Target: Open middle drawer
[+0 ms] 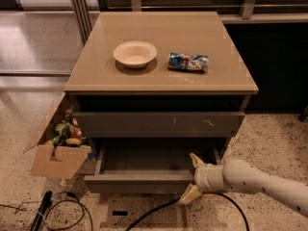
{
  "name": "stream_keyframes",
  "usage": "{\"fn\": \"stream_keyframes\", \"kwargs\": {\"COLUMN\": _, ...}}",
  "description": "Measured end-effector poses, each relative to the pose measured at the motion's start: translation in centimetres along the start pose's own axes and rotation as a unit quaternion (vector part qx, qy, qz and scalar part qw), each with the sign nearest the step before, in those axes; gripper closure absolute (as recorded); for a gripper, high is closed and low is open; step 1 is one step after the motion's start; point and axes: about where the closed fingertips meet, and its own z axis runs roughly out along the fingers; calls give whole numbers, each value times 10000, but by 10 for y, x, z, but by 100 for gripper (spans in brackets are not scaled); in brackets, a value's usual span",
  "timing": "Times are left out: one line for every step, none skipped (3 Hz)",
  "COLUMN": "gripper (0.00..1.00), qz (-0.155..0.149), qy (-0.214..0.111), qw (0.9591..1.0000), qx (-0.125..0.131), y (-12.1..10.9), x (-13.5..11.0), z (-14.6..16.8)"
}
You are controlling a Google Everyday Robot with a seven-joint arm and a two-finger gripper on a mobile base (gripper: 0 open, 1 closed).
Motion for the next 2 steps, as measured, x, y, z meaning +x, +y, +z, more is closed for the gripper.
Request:
{"fn": "stream_keyframes", "kwargs": {"gripper": 12, "qz": 109, "qy": 27, "qw": 9999, "qx": -122, "y": -4, "x": 18, "z": 28}}
{"fn": "stream_keyframes", "kwargs": {"gripper": 35, "qz": 118, "qy": 37, "qw": 9998, "qx": -135, "y": -4, "x": 19, "z": 27}}
